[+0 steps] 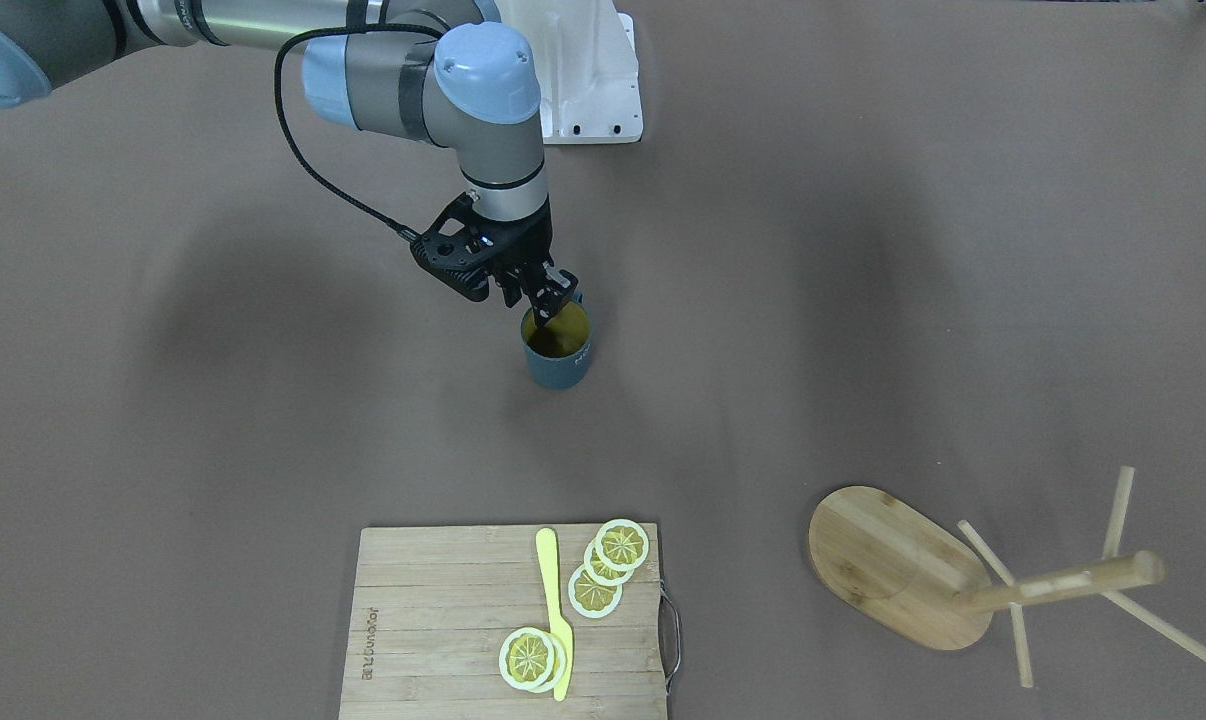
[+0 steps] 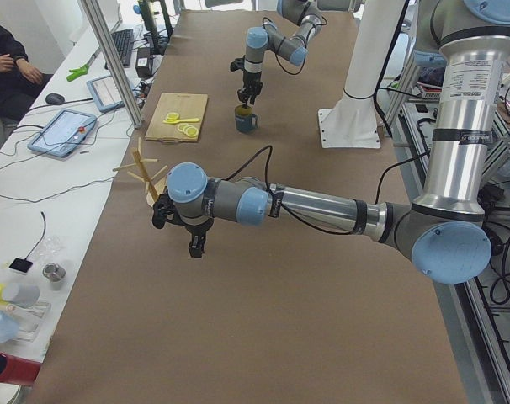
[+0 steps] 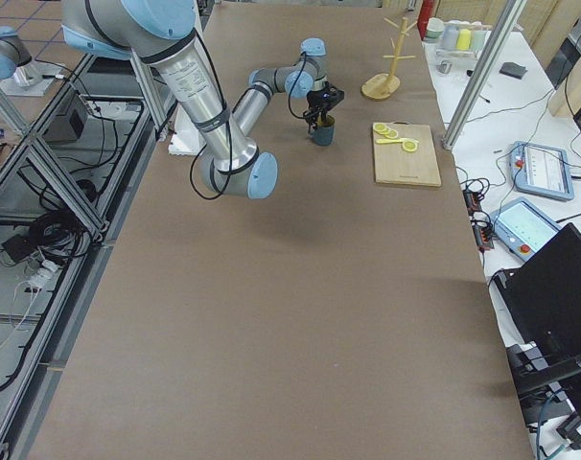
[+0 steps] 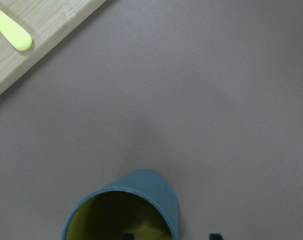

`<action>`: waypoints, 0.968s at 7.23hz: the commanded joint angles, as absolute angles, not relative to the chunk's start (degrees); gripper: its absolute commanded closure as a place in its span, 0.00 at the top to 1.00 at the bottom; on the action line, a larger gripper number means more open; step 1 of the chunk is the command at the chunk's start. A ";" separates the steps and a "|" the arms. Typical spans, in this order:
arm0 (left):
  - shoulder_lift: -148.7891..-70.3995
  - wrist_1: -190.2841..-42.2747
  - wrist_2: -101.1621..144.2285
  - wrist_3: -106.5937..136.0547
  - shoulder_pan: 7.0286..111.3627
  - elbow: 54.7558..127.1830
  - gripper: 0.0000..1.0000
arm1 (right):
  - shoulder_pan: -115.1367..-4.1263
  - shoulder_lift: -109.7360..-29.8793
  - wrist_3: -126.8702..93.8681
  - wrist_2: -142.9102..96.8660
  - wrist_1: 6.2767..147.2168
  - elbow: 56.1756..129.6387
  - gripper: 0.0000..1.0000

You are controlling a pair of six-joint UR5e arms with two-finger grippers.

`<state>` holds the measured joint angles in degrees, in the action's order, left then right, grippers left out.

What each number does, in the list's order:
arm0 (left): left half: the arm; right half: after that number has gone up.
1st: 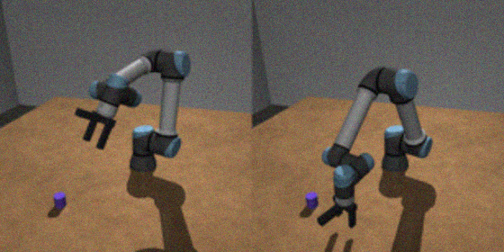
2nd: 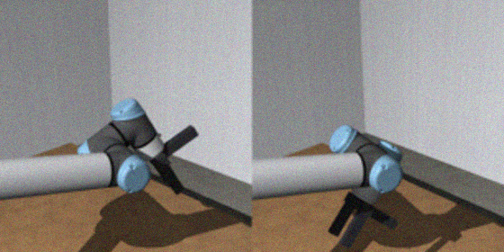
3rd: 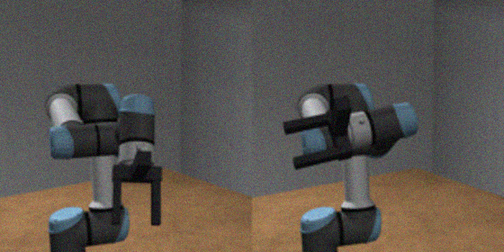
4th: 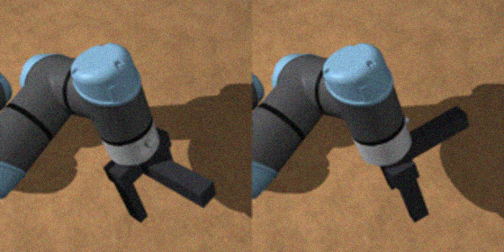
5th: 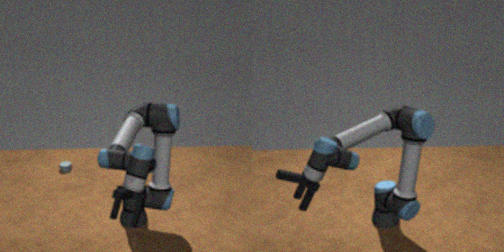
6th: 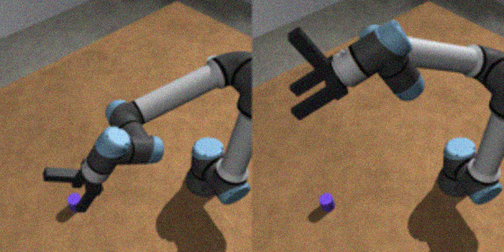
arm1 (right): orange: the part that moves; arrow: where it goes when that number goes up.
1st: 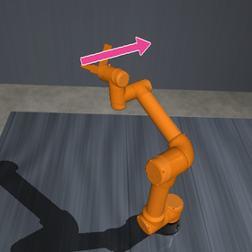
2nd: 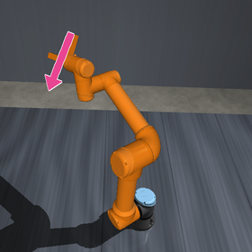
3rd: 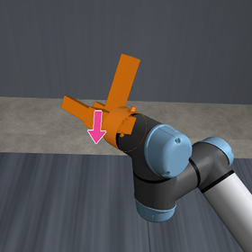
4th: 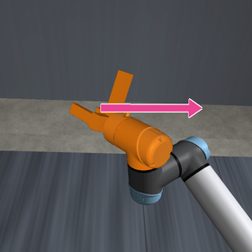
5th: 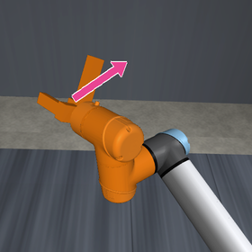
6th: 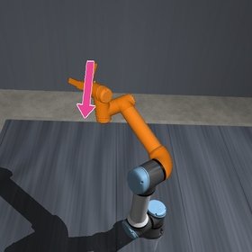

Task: Hang cup on storage rack
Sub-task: 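Lower the blue mug upright onto the table and open the right gripper, then raise the right gripper away while the left gripper reaches toward the mug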

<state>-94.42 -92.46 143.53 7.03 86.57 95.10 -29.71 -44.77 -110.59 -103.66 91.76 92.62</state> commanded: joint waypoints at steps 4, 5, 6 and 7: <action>-98.16 -93.51 143.70 21.48 86.48 96.06 0.99 | -37.41 -48.49 -106.46 -108.86 92.02 100.36 1.00; -99.74 -93.52 145.44 23.01 85.53 96.24 0.99 | -41.70 -50.26 -102.87 -113.25 92.11 100.72 1.00; -102.54 -93.52 146.42 26.59 83.26 96.94 0.99 | -46.19 -52.80 -98.66 -115.03 91.85 100.81 1.00; -105.53 -93.69 145.64 32.37 79.14 98.77 0.99 | -49.80 -54.74 -94.09 -114.87 91.85 100.55 1.00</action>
